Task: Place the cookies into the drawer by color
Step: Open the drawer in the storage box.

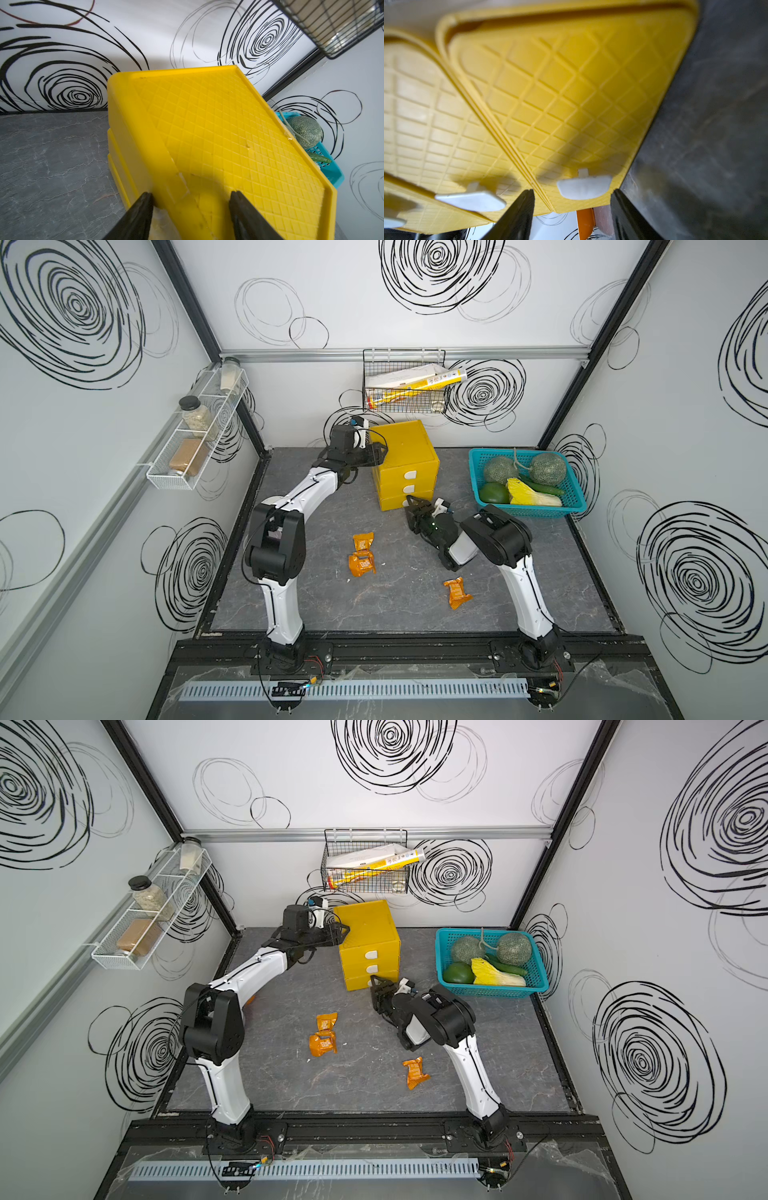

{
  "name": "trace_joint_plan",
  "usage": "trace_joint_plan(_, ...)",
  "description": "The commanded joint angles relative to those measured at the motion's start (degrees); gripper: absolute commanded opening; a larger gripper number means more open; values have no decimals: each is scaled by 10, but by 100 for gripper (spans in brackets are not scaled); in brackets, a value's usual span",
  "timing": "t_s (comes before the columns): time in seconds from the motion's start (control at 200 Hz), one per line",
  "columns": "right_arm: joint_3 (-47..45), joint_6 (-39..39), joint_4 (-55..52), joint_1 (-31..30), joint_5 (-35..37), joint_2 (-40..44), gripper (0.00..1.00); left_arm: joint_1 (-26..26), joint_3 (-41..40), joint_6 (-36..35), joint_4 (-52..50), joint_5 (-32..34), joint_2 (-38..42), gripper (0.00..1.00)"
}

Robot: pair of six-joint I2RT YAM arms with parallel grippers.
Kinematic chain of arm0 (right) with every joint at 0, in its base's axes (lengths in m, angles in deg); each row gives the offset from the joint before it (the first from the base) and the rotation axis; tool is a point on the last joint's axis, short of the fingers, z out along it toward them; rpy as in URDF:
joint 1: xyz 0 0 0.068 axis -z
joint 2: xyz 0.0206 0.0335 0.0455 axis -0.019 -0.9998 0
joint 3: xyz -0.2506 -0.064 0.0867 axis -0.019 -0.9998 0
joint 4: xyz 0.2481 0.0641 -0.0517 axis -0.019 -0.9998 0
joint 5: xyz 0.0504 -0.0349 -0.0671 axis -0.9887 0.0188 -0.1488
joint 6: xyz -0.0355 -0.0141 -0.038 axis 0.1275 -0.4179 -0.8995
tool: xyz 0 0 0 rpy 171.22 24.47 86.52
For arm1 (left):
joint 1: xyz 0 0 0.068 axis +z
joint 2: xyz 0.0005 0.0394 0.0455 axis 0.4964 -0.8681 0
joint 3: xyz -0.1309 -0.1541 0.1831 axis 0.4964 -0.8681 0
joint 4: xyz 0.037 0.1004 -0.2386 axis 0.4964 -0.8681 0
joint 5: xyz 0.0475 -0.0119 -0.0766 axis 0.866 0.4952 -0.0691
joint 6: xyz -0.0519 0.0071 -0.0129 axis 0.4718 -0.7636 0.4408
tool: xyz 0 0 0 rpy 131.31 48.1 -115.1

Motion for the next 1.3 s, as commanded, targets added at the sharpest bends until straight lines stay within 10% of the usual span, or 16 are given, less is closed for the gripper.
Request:
trace_joint_plan(0.0,-2,11,-51,-2,21,-22,63,-7,-32,-15,-92,-16,-23,64)
trace_joint_plan(1.297,-3,-23,-117,-2,63,16,40,1,-29,-10,-92,-19,-19,64)
